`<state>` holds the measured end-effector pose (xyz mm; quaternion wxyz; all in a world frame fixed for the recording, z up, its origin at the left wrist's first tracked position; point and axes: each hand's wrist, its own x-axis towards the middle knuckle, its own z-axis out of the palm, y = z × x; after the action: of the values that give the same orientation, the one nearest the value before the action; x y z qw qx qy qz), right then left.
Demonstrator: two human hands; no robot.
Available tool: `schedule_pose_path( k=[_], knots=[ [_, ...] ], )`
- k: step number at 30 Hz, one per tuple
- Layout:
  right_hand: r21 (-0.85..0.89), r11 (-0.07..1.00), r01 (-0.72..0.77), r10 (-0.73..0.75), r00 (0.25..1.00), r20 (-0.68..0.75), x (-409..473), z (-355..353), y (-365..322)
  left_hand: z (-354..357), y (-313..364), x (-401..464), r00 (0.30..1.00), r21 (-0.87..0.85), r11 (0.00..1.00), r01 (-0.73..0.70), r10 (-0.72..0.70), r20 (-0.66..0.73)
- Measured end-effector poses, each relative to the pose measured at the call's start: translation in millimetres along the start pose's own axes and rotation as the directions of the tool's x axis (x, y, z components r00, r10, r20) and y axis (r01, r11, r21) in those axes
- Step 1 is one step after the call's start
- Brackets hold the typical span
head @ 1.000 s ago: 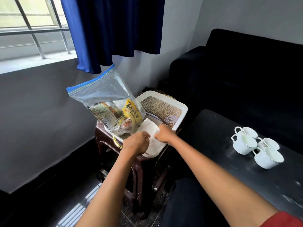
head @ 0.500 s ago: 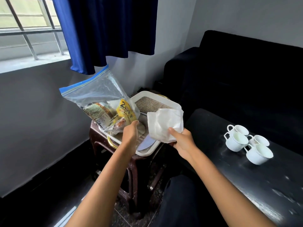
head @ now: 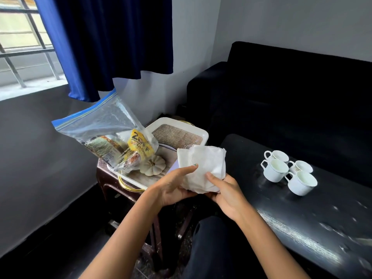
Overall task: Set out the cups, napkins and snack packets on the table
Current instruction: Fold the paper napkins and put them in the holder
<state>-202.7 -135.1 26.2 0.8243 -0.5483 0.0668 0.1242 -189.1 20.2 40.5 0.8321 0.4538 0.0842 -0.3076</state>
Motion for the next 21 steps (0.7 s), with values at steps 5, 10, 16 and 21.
schedule_pose_path(
  k=[5, 10, 16, 21],
  knots=[
    [-0.153, 0.986, 0.071, -0.076, 0.997, -0.027, -4.8, 1.9, -2.4, -2.7, 1.1, 0.5, 0.997, -0.006, 0.999, -0.037, 0.037, -0.062],
    [-0.279, 0.940, 0.195, -0.252, 0.950, -0.186, -0.2, 3.1, -3.2, -4.5, 0.7, 0.6, 0.996, 0.028, 0.998, -0.055, 0.056, -0.066],
    [-0.457, 0.790, 0.408, -0.546, 0.808, -0.223, 1.2, 0.7, -11.3, -1.2, -1.1, 1.0, 0.998, 0.042, 0.998, -0.055, 0.057, -0.033],
    [-0.591, 0.671, 0.448, -0.665, 0.716, -0.212, -0.7, 1.5, -12.1, -3.8, -0.3, 2.4, 0.996, -0.056, 0.996, -0.072, 0.069, -0.048]
  ],
)
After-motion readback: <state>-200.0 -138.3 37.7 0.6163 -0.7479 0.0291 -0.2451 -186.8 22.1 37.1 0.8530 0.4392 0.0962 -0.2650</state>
